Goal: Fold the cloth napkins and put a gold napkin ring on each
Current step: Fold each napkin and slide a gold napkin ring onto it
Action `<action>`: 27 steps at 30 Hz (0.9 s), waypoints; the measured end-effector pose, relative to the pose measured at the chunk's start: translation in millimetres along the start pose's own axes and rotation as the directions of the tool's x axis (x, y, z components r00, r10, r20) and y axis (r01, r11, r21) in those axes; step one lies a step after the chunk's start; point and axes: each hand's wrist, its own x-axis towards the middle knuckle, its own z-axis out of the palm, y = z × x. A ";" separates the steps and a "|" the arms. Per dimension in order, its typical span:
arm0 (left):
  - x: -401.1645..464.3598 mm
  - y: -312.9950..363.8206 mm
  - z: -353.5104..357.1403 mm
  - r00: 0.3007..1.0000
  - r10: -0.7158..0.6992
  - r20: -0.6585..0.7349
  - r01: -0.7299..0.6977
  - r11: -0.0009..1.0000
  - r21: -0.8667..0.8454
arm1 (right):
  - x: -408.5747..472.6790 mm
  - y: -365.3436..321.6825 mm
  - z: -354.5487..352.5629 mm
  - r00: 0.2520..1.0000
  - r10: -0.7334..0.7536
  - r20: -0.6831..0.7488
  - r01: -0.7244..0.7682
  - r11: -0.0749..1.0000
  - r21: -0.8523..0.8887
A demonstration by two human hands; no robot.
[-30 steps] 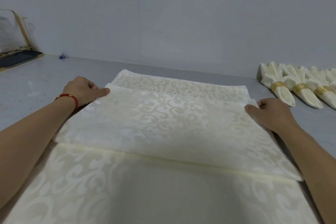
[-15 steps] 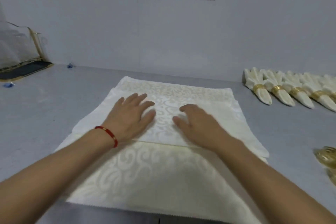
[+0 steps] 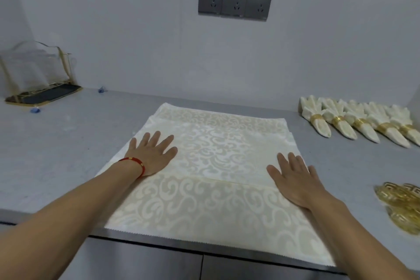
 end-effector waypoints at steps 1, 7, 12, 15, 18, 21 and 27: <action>0.8 -7.9 -1.5 1.000 -0.015 -0.005 0.015 1.000 0.004 | -0.7 -1.7 -2.6 1.000 -0.003 0.010 0.004 1.000 -0.005; 0.2 -8.3 1.4 0.999 0.006 -0.034 -0.006 1.000 0.013 | -1.7 -46.5 -25.0 0.996 -0.056 -0.076 0.040 0.980 -0.195; 0.0 -7.0 1.7 1.000 -0.003 -0.031 0.004 0.999 0.033 | 14.8 -167.2 -17.3 0.806 -0.547 -0.226 0.551 0.833 -0.052; 0.5 -6.1 0.4 1.000 -0.007 -0.027 0.008 1.000 0.029 | 24.0 -197.8 13.6 0.695 -0.693 -0.194 0.702 0.712 -0.027; 1.8 -8.0 -1.7 1.000 -0.007 0.005 0.007 0.999 0.032 | 35.2 -195.1 30.6 0.695 -0.691 -0.197 0.699 0.714 -0.036; 6.8 -7.4 -17.2 0.999 -0.009 0.051 0.004 0.995 0.103 | 36.1 -195.0 33.9 0.686 -0.692 -0.224 0.704 0.709 -0.037; 86.3 -27.0 -56.6 0.974 -0.064 -0.218 0.069 0.998 0.013 | 32.5 -195.8 31.6 0.676 -0.696 -0.243 0.710 0.703 -0.038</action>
